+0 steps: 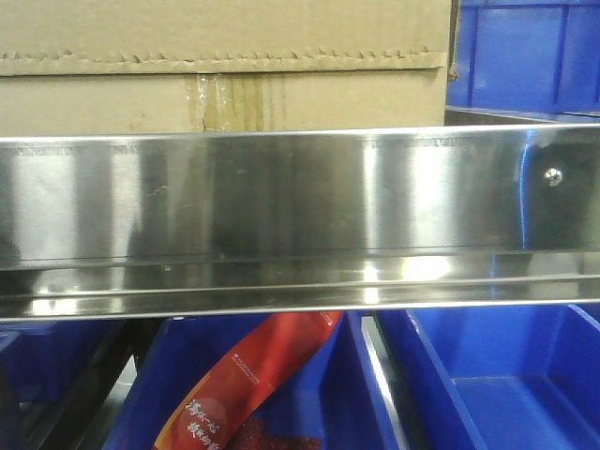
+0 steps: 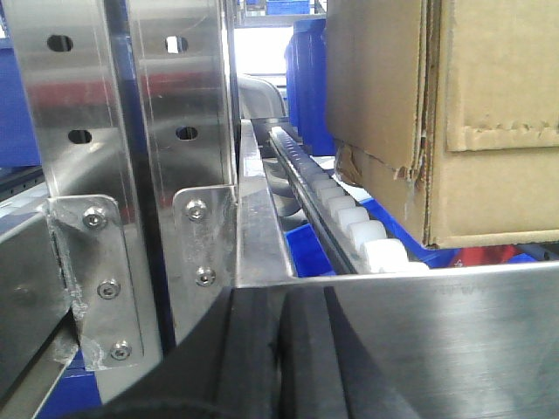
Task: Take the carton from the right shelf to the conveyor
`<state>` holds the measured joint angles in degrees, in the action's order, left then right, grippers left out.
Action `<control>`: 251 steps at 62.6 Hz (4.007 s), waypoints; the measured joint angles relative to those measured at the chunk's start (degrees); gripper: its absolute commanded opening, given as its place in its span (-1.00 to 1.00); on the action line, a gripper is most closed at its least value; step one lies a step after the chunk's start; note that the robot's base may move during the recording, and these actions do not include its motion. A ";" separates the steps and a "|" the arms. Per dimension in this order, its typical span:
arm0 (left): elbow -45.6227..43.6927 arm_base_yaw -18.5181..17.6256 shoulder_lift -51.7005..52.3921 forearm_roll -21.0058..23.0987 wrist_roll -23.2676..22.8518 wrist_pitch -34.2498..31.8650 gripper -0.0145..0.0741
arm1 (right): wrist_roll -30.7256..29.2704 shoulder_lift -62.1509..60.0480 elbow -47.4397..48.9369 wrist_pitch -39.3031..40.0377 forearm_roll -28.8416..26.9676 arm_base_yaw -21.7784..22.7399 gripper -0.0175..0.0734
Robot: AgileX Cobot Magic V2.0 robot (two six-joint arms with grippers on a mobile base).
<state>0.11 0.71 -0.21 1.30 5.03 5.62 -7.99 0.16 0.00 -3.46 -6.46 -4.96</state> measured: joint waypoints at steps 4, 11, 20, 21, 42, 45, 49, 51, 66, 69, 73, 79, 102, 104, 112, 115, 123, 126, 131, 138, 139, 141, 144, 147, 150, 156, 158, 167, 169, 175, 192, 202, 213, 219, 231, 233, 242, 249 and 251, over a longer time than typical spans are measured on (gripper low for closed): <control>0.00 0.00 0.00 0.00 0.00 0.00 -0.64 | 0.00 0.00 0.00 0.00 0.00 0.00 -0.76; 0.00 0.00 0.00 0.00 0.00 0.00 -0.64 | 0.00 0.00 0.00 0.00 0.00 0.00 -0.76; 0.00 0.00 0.00 0.00 0.00 0.00 -0.64 | 0.00 0.00 0.00 0.00 0.00 0.00 -0.76; 0.00 0.00 0.00 0.00 0.00 0.00 -0.64 | 0.00 0.00 0.00 0.00 0.00 0.00 -0.76; 0.00 0.00 0.00 -0.12 0.00 -2.10 -0.64 | 0.00 0.00 0.00 1.32 0.00 0.00 -0.76; 0.00 0.00 0.00 -0.12 0.00 -2.40 -0.64 | 0.00 0.00 0.00 1.62 0.00 0.00 -0.76; 0.00 0.00 0.00 -0.12 0.00 -3.80 -0.64 | 0.00 0.00 0.00 2.00 0.00 0.00 -0.76; 0.00 0.00 0.00 -0.12 0.00 -4.72 -0.64 | 0.00 0.00 0.00 2.00 0.00 0.00 -0.76; 0.10 0.00 0.00 2.66 0.00 -10.05 -0.64 | 0.00 0.00 0.12 2.73 -1.87 0.00 -0.76; 0.10 0.00 0.00 4.14 0.00 -12.31 -0.64 | 0.00 0.00 1.33 1.37 -2.88 0.00 -0.76; -0.66 0.00 0.00 5.31 0.00 -13.10 -0.64 | 0.00 0.00 4.93 -1.28 -3.49 0.00 -0.76; -5.49 0.00 0.12 5.67 0.00 -8.67 -0.59 | 0.00 -0.12 12.44 -7.69 -4.11 0.00 -0.65; -33.06 0.00 -13.53 1.50 0.00 10.07 0.40 | 0.00 12.25 33.85 -16.99 -5.99 0.00 0.64; -34.58 0.00 -15.51 1.50 0.00 10.59 0.42 | 0.00 13.47 34.29 -16.78 -5.99 0.00 0.64; -41.53 -2.47 -23.52 1.50 0.00 15.44 0.42 | 0.00 18.78 37.42 -17.39 -5.99 -0.12 0.64; -43.91 -4.57 -26.34 1.50 0.00 16.97 0.42 | 0.00 20.93 39.18 -18.51 -5.99 -0.62 0.64; -51.57 -12.42 -34.14 0.99 0.00 21.02 0.42 | 0.00 27.11 45.40 -20.16 -5.99 -3.84 0.64; -54.68 -15.40 -37.54 0.85 0.00 22.29 0.42 | 0.00 29.50 48.16 -20.85 -5.99 -5.66 0.64; -60.18 -19.60 -43.21 0.85 0.00 24.24 0.42 | 0.00 34.99 53.45 -22.99 -5.99 -8.87 0.64; -69.33 -22.03 -53.41 0.85 -0.42 27.93 0.42 | 0.00 44.50 62.81 -29.10 -5.99 -12.76 0.64; -70.42 -22.03 -54.50 0.85 -0.71 28.45 0.42 | 0.00 46.13 63.92 -30.37 -5.99 -13.17 0.64; -73.15 -22.16 -57.22 0.64 -1.63 29.84 0.42 | 0.00 48.31 66.85 -32.16 -5.99 -13.50 0.64; -77.16 -22.28 -60.95 -0.27 -3.24 32.17 0.42 | 0.00 52.68 71.92 -35.75 -5.99 -13.87 0.64; -81.98 -22.28 -64.47 -1.73 -5.42 34.87 0.42 | 0.00 56.53 76.50 -38.97 -5.99 -14.00 0.64; -86.89 -22.28 -68.70 -4.31 -8.94 38.83 0.42 | 0.00 60.75 81.86 -42.82 -5.99 -14.00 0.64; -95.09 -22.28 -74.69 -9.72 -14.16 45.91 0.42 | 2.18 68.16 92.03 -49.94 -5.82 -14.00 0.64; -97.74 -22.28 -76.29 -11.29 -15.38 48.05 0.42 | 3.14 70.03 94.62 -51.77 -5.33 -14.00 0.63; -106.77 -21.30 -83.77 -16.24 -18.93 58.17 0.42 | 7.99 79.49 106.95 -60.33 -2.28 -14.00 0.55; -107.99 -20.67 -84.91 -16.24 -19.21 59.23 0.42 | 8.80 81.37 109.18 -61.51 -1.90 -14.00 0.53; -109.52 -18.58 -86.98 -15.90 -19.55 60.41 0.42 | 10.06 86.25 114.04 -63.08 -0.88 -15.14 0.52; -109.75 -12.60 -90.44 -14.19 -19.79 61.37 0.42 | 11.75 95.29 118.68 -63.82 0.28 -18.05 0.52; -109.85 -11.18 -93.14 -11.86 -19.12 61.47 0.42 | 13.28 98.30 118.68 -64.07 3.74 -18.05 0.52; -109.85 -11.08 -95.78 -10.94 -18.67 61.47 0.42 | 13.53 100.70 118.78 -64.07 4.00 -18.05 0.52; -109.87 -10.85 -96.68 -10.94 -18.56 61.47 0.42 | 13.53 101.91 118.78 -63.94 3.47 -18.05 0.52; -109.97 -10.27 -97.82 -10.94 -18.56 61.47 0.31 | 13.53 104.08 118.78 -63.46 2.56 -18.05 0.27; -109.97 -10.30 -97.91 -10.94 -18.56 61.47 0.22 | 13.53 104.19 118.78 -63.35 2.56 -18.05 0.16; -109.97 -10.30 -97.91 -10.94 -18.56 61.36 -0.45 | 13.67 104.67 118.78 -63.24 2.24 -18.05 -0.62; -109.97 -10.30 -97.91 -9.95 -18.56 61.27 -0.67 | 14.07 104.75 118.78 -63.10 2.19 -18.14 -0.76; -109.97 -10.30 -97.91 -9.95 -18.56 61.40 -0.64 | 14.07 104.75 118.78 -63.10 2.19 -18.14 -0.76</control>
<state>-109.86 -9.59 -98.12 -8.65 -13.53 67.02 6.09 104.92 118.78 -66.55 -4.27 -23.10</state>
